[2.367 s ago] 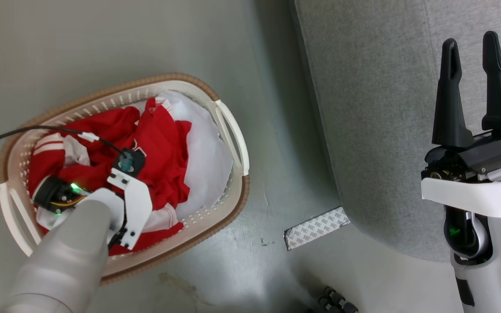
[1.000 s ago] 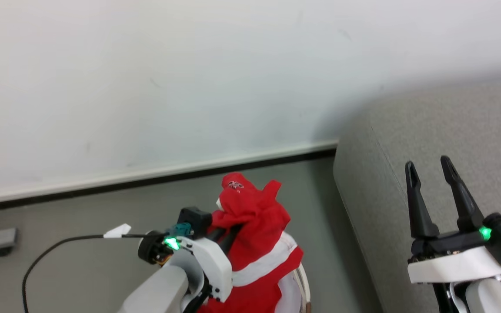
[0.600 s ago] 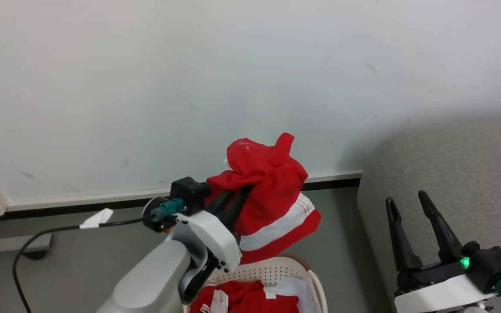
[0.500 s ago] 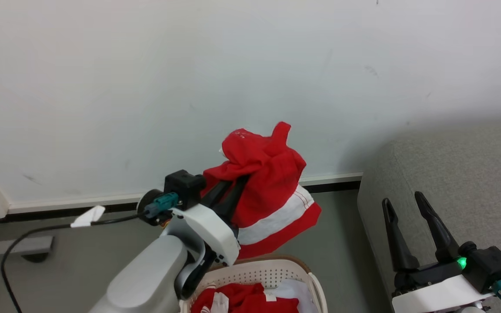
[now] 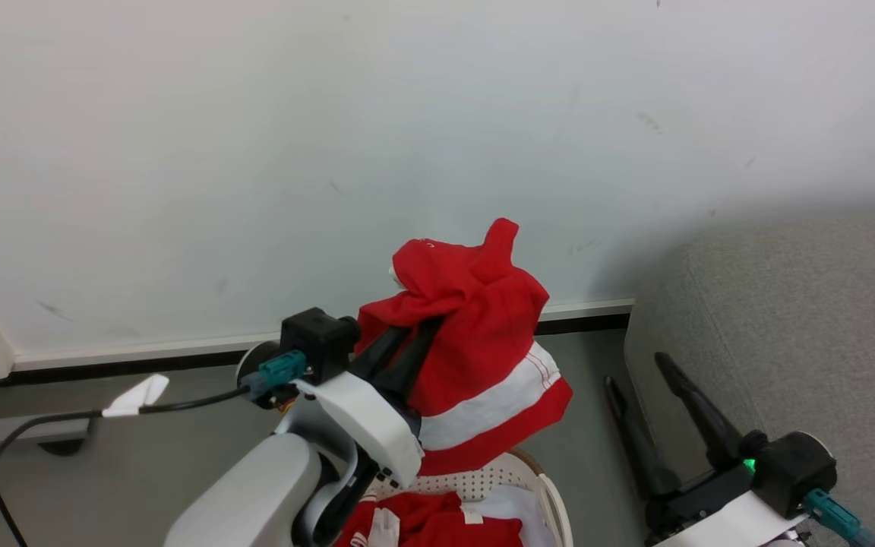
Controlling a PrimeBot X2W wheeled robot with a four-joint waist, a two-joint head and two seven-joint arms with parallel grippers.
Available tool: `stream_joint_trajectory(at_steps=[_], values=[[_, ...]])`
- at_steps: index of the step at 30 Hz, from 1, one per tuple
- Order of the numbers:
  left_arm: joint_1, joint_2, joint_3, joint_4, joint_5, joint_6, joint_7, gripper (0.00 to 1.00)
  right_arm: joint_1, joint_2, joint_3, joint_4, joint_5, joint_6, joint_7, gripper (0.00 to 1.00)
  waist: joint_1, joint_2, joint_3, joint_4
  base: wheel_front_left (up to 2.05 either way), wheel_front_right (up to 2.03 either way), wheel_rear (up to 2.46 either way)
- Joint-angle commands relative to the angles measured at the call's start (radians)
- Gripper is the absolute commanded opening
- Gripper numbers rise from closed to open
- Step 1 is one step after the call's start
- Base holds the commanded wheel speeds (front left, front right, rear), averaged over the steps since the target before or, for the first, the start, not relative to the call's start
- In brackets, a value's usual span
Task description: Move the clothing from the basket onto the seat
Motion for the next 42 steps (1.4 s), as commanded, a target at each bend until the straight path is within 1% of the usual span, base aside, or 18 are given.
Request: stream_joint_trajectory(at_steps=[1, 8, 10, 15, 22, 26, 31, 35, 38, 39, 40, 42], values=[[0.017, 0.007, -0.004, -0.016, -0.001, 0.002, 0.006, 0.0, -0.025, -0.022, 0.037, 0.015, 0.018, -0.002, 0.001, 1.0, 0.0001, -0.0001, 0.002, 0.005, 0.0, 0.0, 0.0], [0.023, -0.005, -0.033, -0.055, 0.004, -0.003, 0.023, 0.0, -0.122, -0.087, 0.222, 0.111, 0.105, -0.002, 0.002, 1.0, 0.0001, -0.0001, 0.005, 0.04, 0.0, 0.0, 0.0], [0.021, -0.013, -0.046, -0.06, 0.008, -0.009, 0.026, 0.0, -0.152, -0.102, 0.283, 0.146, 0.142, -0.002, 0.019, 1.0, 0.0001, -0.0001, 0.003, 0.056, 0.0, 0.0, 0.0], [0.018, -0.039, -0.086, -0.067, 0.02, -0.025, 0.036, 0.0, -0.226, -0.115, 0.379, 0.212, 0.273, -0.002, 0.059, 1.0, 0.0001, -0.0001, -0.003, 0.094, 0.0, 0.0, 0.0], [0.026, -0.067, -0.134, -0.067, 0.019, -0.047, 0.05, 0.0, -0.307, -0.128, 0.502, 0.272, 0.394, -0.002, 0.074, 1.0, 0.0001, -0.0001, -0.007, 0.15, 0.0, 0.0, 0.0], [0.032, -0.078, -0.156, -0.062, 0.014, -0.057, 0.059, 0.0, -0.346, -0.127, 0.556, 0.309, 0.437, -0.002, 0.054, 1.0, 0.0001, -0.0001, -0.008, 0.178, 0.0, 0.0, 0.0], [0.037, -0.086, -0.17, -0.054, 0.002, -0.066, 0.066, 0.0, -0.381, -0.115, 0.596, 0.346, 0.452, -0.002, 0.014, 1.0, 0.0001, -0.0001, -0.008, 0.203, 0.0, 0.0, 0.0], [0.039, -0.085, -0.174, -0.048, -0.002, -0.069, 0.066, 0.0, -0.391, -0.112, 0.62, 0.346, 0.443, -0.002, 0.0, 1.0, 0.0001, -0.0001, -0.006, 0.214, 0.0, 0.0, 0.0], [0.038, -0.082, -0.174, -0.045, -0.006, -0.068, 0.066, 0.0, -0.394, -0.114, 0.607, 0.318, 0.428, -0.002, -0.003, 1.0, 0.0001, -0.0001, -0.004, 0.218, 0.0, 0.0, 0.0], [0.037, -0.08, -0.173, -0.044, -0.008, -0.067, 0.066, 0.0, -0.387, -0.116, 0.6, 0.308, 0.422, -0.002, -0.003, 0.73, 0.0001, -0.0001, -0.004, 0.218, 0.0, 0.0, 0.0], [0.037, -0.079, -0.172, -0.043, -0.009, -0.065, 0.066, 0.0, -0.381, -0.118, 0.592, 0.297, 0.415, -0.002, -0.004, 0.0, 0.0001, -0.0001, -0.003, 0.218, 0.0, 0.0, 0.0], [0.036, -0.076, -0.17, -0.041, -0.01, -0.063, 0.064, 0.0, -0.366, -0.12, 0.584, 0.283, 0.407, -0.002, -0.004, 0.0, 0.0001, -0.0001, -0.003, 0.216, 0.0, 0.0, 0.0]])
